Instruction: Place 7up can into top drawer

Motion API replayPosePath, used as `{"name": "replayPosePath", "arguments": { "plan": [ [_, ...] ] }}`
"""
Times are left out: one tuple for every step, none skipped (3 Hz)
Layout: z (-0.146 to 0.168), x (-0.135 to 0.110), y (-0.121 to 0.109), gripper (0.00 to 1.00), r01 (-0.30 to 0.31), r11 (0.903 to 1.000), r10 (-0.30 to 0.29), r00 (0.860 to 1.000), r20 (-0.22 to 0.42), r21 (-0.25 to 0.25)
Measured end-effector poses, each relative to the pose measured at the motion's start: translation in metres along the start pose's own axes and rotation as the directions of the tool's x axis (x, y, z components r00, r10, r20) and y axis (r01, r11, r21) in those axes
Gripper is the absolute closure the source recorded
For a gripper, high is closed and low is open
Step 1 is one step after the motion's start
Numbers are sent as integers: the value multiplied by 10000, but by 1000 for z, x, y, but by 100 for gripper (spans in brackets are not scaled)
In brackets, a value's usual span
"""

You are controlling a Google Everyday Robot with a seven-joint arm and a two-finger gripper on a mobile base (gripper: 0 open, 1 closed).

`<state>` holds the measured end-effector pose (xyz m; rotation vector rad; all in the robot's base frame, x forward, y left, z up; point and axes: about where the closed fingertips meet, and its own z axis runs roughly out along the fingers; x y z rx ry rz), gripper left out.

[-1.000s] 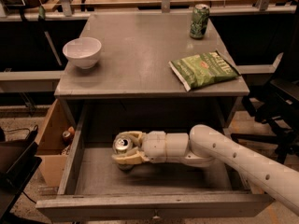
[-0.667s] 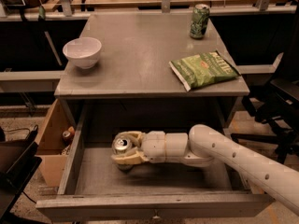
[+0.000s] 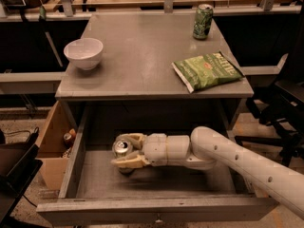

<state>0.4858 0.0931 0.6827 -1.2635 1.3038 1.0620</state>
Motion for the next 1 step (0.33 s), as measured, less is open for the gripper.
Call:
{"name": "replayPosePath", "arguments": {
  "plan": [
    [1,-1,1,0,5,10000,-5,10000,8,-33]
  ]
}}
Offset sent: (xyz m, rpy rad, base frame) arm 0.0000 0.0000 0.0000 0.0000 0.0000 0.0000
